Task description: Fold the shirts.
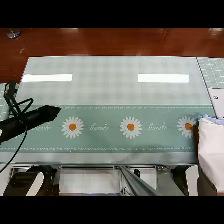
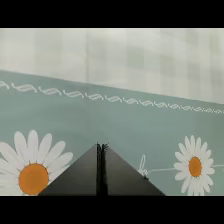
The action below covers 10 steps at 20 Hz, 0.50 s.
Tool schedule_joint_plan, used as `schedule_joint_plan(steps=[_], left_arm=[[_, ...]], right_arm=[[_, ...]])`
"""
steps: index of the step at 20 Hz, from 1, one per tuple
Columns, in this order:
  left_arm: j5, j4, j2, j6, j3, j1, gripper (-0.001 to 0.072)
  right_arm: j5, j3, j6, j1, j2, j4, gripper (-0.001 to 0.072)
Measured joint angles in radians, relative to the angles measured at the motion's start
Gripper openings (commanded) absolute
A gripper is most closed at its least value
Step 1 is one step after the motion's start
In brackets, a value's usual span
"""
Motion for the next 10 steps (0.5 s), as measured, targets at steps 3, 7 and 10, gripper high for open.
schedule_joint_plan(steps=[3,7,10], left_arm=[[0.048,0.0,-0.036,0.025,0.045,0.001,0.0019],[0.054,0.0,-0.199,0.048,0.283,-0.003,0.0018],[-0.039,0.001,-0.383,0.056,0.568,-0.045,0.0017]], right_arm=[[-0.027,0.123,-0.006,0.009,-0.12,0.084,0.0331],[-0.143,0.36,-0.034,0.192,-0.317,0.312,0.0024],[-0.313,0.462,-0.078,0.478,-0.451,0.477,0.0023]])
